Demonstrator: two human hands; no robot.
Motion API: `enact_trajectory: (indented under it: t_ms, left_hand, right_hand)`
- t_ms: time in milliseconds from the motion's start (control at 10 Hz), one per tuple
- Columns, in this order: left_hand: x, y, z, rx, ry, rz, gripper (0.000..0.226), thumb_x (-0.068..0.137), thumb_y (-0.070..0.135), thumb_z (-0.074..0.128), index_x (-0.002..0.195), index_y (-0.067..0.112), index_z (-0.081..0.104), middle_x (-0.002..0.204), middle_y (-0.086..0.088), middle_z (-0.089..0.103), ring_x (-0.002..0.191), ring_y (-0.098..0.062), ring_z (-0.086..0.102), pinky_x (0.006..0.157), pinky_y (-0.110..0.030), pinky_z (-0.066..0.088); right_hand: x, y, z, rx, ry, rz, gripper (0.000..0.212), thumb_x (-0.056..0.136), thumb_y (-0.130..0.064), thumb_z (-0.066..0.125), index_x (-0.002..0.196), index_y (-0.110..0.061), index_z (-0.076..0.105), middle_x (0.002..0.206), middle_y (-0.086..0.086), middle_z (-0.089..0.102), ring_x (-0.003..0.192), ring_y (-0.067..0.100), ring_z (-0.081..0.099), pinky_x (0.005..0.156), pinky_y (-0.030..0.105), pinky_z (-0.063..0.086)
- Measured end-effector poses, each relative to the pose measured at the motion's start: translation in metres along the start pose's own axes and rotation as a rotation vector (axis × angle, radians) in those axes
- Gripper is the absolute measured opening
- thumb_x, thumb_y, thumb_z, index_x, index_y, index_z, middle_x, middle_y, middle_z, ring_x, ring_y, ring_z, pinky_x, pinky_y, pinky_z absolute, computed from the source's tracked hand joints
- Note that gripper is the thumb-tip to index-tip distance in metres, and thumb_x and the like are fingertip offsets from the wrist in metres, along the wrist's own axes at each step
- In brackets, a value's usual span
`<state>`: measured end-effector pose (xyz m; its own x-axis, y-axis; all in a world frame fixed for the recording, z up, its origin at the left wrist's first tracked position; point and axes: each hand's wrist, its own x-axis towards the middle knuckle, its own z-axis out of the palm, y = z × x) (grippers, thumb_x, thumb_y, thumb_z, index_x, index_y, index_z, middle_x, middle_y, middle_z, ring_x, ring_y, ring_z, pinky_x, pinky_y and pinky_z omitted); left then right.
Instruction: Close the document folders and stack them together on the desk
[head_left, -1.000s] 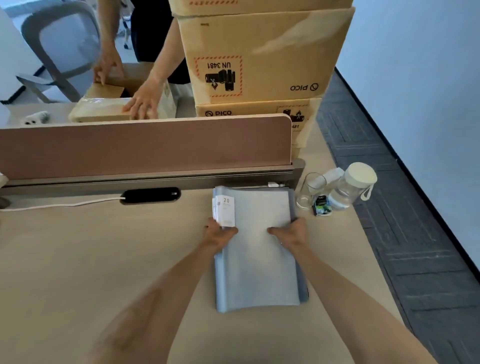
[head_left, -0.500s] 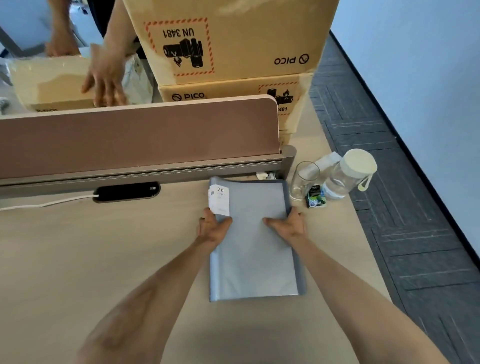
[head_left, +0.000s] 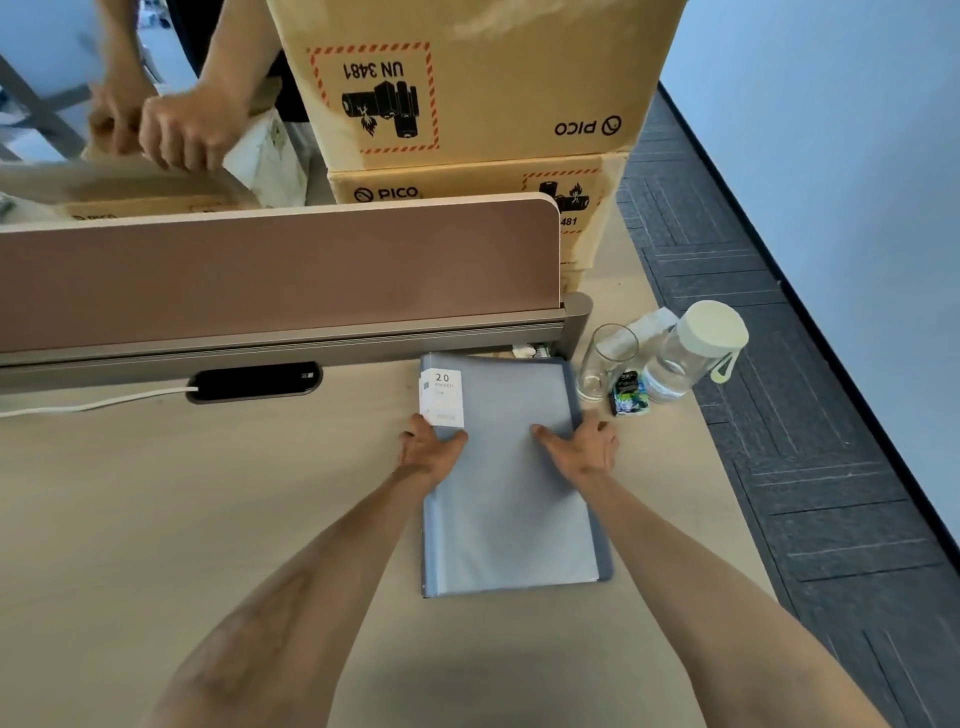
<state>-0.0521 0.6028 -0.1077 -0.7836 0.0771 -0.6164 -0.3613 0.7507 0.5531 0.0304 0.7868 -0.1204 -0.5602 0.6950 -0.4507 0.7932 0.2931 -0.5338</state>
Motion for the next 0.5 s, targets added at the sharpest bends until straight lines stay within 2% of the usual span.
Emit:
enact_trajectory:
  t_ms: [100, 200, 300, 400, 500]
  left_hand:
    - [-0.008, -0.005, -0.002, -0.099, -0.002, 0.022, 0.058, 0.088, 0.042, 0.054, 0.134, 0.014, 0.032, 0.136, -0.015, 0.043, 0.123, -0.033, 0.047, 0.098, -0.035, 0.039]
    - [-0.022, -0.014, -0.009, -0.149, -0.012, 0.062, 0.05, 0.093, 0.04, 0.047, 0.133, 0.012, 0.038, 0.136, -0.015, 0.047, 0.126, -0.031, 0.044, 0.105, -0.037, 0.037]
    - [-0.037, -0.022, -0.02, -0.174, -0.016, 0.099, 0.052, 0.097, 0.044, 0.036, 0.137, 0.012, 0.041, 0.138, -0.015, 0.046, 0.128, -0.032, 0.043, 0.108, -0.04, 0.035]
    - [-0.052, -0.034, -0.032, -0.154, -0.003, 0.129, 0.051, 0.097, 0.045, 0.033, 0.135, 0.013, 0.044, 0.136, -0.015, 0.049, 0.123, -0.033, 0.048, 0.105, -0.041, 0.038]
    - [-0.064, -0.042, -0.038, -0.143, 0.012, 0.187, 0.044, 0.097, 0.039, 0.032, 0.13, 0.014, 0.047, 0.13, -0.016, 0.053, 0.115, -0.033, 0.053, 0.099, -0.042, 0.043]
  right_hand:
    - [-0.006, -0.002, -0.004, -0.026, -0.007, -0.023, 0.082, 0.077, -0.056, 0.066, 0.134, -0.007, 0.034, 0.137, 0.021, 0.039, 0.129, 0.038, 0.035, 0.106, 0.047, 0.033]
    - [-0.019, -0.006, -0.009, -0.062, 0.013, -0.048, 0.075, 0.083, -0.05, 0.062, 0.137, -0.008, 0.033, 0.139, 0.021, 0.038, 0.128, 0.039, 0.037, 0.106, 0.047, 0.035]
    - [-0.034, -0.009, -0.012, -0.086, 0.028, -0.111, 0.066, 0.085, -0.041, 0.061, 0.137, -0.009, 0.034, 0.137, 0.021, 0.04, 0.124, 0.04, 0.042, 0.102, 0.05, 0.04]
    - [-0.058, -0.012, -0.013, -0.088, 0.016, -0.172, 0.065, 0.088, -0.035, 0.058, 0.142, -0.011, 0.03, 0.14, 0.021, 0.037, 0.127, 0.039, 0.041, 0.104, 0.049, 0.04]
    - [-0.081, -0.016, -0.008, -0.061, -0.007, -0.255, 0.065, 0.091, -0.031, 0.055, 0.146, -0.012, 0.028, 0.143, 0.018, 0.034, 0.13, 0.035, 0.039, 0.107, 0.042, 0.037]
